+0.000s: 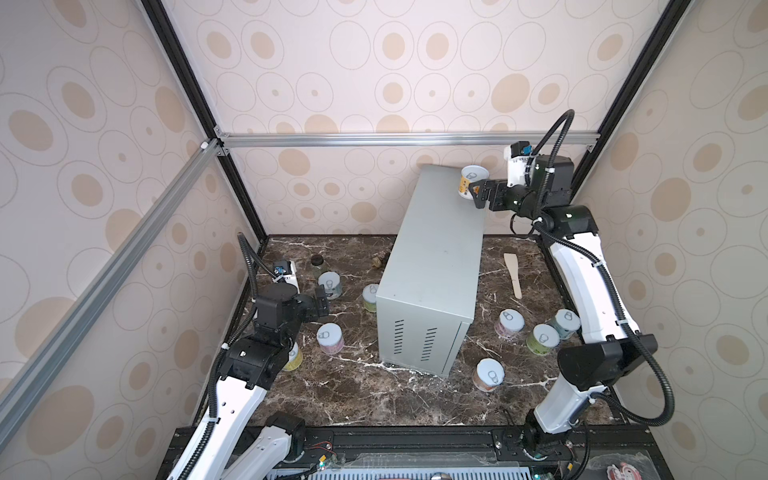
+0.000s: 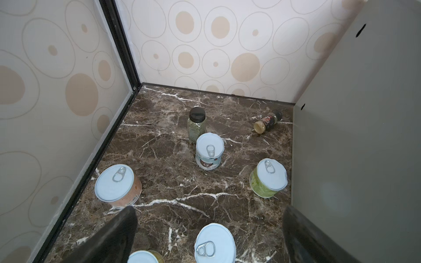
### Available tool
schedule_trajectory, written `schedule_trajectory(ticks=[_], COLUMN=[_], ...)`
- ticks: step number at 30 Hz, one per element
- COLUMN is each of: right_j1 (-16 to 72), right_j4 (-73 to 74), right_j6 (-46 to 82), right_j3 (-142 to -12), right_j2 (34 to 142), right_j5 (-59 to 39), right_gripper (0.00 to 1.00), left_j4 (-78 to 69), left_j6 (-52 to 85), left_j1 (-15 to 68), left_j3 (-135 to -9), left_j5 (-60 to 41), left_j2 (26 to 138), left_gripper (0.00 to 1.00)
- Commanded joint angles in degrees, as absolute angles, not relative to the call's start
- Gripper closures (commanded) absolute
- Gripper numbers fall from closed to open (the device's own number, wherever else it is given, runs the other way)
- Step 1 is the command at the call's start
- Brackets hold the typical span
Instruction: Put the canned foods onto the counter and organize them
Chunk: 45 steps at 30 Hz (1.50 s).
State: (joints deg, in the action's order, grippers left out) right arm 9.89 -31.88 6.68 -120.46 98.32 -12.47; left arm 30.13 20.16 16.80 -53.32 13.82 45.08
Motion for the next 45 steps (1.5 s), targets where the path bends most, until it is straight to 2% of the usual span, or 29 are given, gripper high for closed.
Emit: schedule_trajectory(ticks=[1, 8, 14, 24, 34, 45], right_j1=[9.8, 9.8, 9.4, -0.6, -2.8, -2.9], right_j4=[-33.4, -36.6, -36.3, -32.6, -17.4, -5.0], right_j6=[8.0, 11.1, 15.4, 27.0, 36.9, 39.4], right_j3=[-118.2, -110.2, -93.4, -65.8, -41.4, -30.8], right_j2=[95.1, 85.2, 71.3, 51.0, 45.3, 47.8], right_j5=[-13.4, -9.3, -3.5, -4.2, -5.9, -7.1], right_gripper=[0.01, 0.01, 0.01, 0.01, 0.01, 0.01], left_j4=[34.0, 42.0, 43.1, 44.9, 45.6, 47.2], left_j6=[23.8, 29.7, 32.4, 38.1, 40.2, 48.0], left_j1=[16.4, 16.0, 15.3, 8.7, 0.8, -5.4], left_j3=[-52.6, -53.7, -53.1, -50.4, -47.4, -44.9], left_j5=[16.0, 22.2, 22.7, 22.9, 21.7, 21.0], left_j2=[42.8, 46.7, 47.9, 53.2, 54.4, 57.6], left_gripper=[0.01, 0.01, 0.01, 0.01, 0.01, 0.01])
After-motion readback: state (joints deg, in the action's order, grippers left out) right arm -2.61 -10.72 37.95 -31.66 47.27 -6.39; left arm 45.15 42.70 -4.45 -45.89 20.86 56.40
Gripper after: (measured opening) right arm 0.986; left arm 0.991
